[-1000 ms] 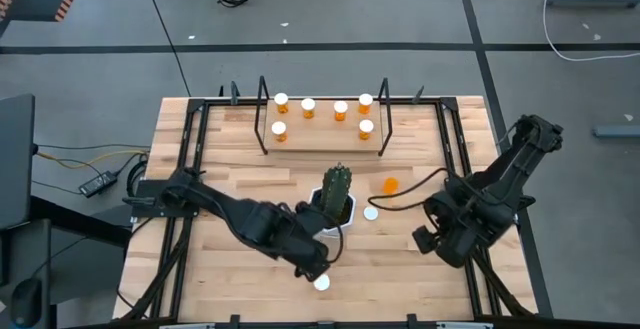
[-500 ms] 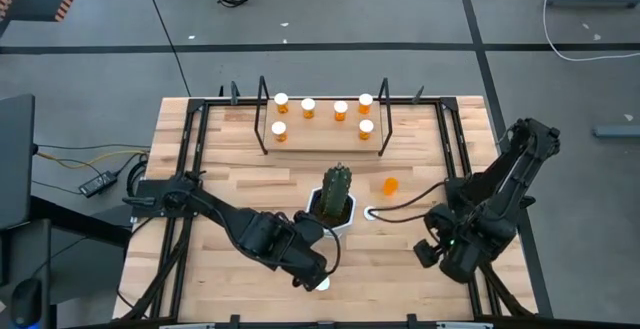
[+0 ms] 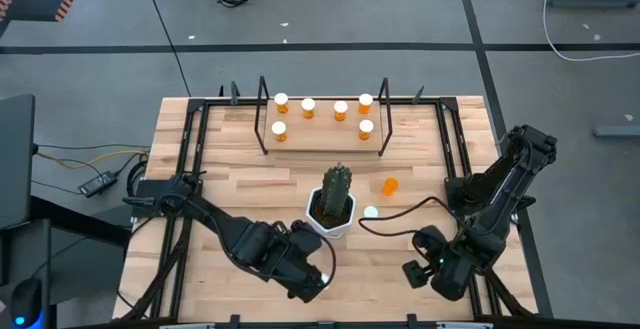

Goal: Pick and place medicine bottles onto shelf by color
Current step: Put the orange medicine bottle on the shelf

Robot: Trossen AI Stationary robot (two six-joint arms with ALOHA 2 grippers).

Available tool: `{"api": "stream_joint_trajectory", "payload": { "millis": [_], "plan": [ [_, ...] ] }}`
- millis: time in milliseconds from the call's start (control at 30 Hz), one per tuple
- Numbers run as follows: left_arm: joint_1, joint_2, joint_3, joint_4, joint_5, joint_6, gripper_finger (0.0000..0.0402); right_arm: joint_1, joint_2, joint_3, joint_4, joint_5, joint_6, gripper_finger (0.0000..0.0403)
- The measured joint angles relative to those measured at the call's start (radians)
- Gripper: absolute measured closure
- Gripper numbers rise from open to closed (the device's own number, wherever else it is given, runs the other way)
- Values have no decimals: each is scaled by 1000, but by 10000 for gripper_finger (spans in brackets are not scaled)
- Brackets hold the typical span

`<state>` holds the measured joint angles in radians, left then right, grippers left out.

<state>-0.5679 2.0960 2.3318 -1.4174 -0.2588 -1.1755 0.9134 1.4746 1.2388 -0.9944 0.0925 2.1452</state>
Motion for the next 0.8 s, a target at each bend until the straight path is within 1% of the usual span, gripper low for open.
{"api": "stream_joint_trajectory", "payload": {
  "millis": [100,200,400,500,600,800],
  "plan": [
    [0,5,1,34,8,1,81,12,0,0,31,3,13,31],
    [13,29,1,28,12,27,60,29,3,0,57,3,69,31],
    [40,117,-3,34,130,141,31,40,28,0,139,3,83,31],
    [34,142,-3,34,140,166,28,40,42,1,189,1,89,31],
    [28,145,-3,42,134,164,30,38,51,1,196,-17,89,31],
    [36,189,-3,118,104,81,30,36,51,1,168,-17,45,31]
  ]
}}
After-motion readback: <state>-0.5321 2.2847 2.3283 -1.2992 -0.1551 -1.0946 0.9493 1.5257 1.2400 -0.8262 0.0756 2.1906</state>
